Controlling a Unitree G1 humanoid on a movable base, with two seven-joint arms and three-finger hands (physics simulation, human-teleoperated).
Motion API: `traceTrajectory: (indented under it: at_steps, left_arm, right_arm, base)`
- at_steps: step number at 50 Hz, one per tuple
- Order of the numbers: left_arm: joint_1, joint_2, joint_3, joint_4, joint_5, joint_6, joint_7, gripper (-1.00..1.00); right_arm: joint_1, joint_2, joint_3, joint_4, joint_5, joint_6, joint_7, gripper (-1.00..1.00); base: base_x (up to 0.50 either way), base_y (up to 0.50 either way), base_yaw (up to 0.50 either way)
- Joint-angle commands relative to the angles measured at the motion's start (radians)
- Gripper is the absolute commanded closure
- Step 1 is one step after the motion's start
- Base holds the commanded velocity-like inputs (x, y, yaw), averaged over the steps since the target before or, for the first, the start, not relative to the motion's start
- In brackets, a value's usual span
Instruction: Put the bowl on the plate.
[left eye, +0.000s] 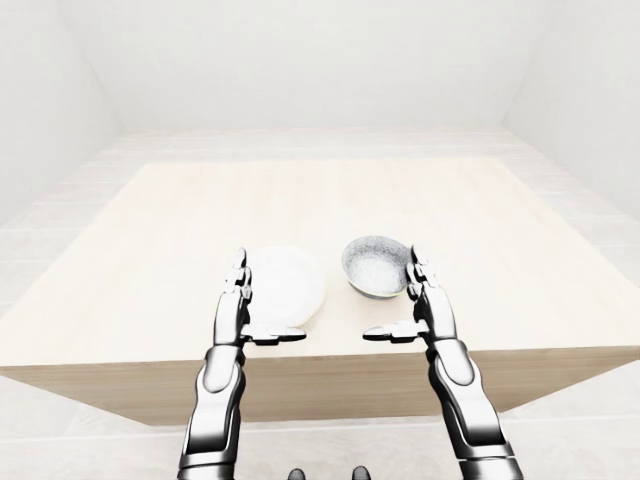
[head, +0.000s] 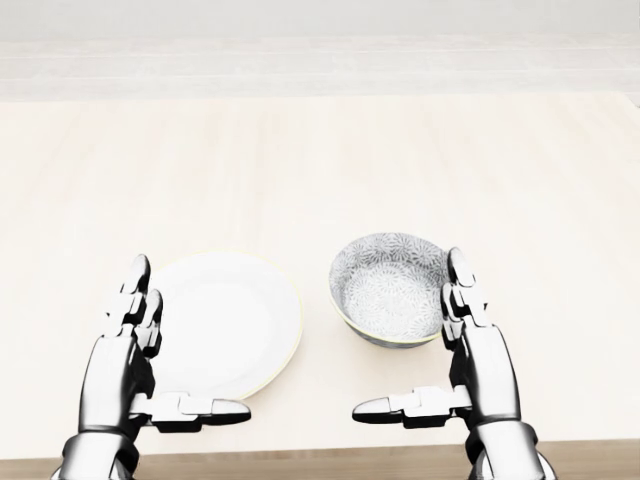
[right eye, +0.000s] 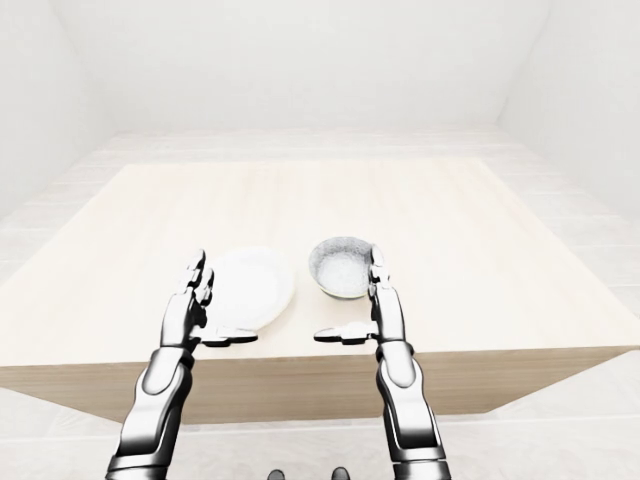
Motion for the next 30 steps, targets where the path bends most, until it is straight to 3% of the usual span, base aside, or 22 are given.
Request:
traceTrajectory:
  at_steps: [1,10,30]
  left_arm:
    - [-0.013,-0.009,0.068,-0.102,0.007,0.083,-0.049,-1.0]
    - [-0.01,0.044,0.057,-0.134,-0.034,0.083,-0.017,-1.0]
    - [-0.033,0.085,0.093,-0.224,-0.049,0.083,-0.019,-1.0]
  right_arm:
    - [-0.037,-0.017,-0.054,-0.032,0.035,0.049,0.01,-1.0]
    - [-0.048,-0.007,-0.088,-0.122,0.038,0.049,0.026,-1.0]
    - [-0.051,-0.005,-0.091,-0.205,0.0,0.049,0.061,-1.0]
  base:
    - [0.0,0.0,0.0]
    - [0.0,0.0,0.0]
    - [0.0,0.0,0.0]
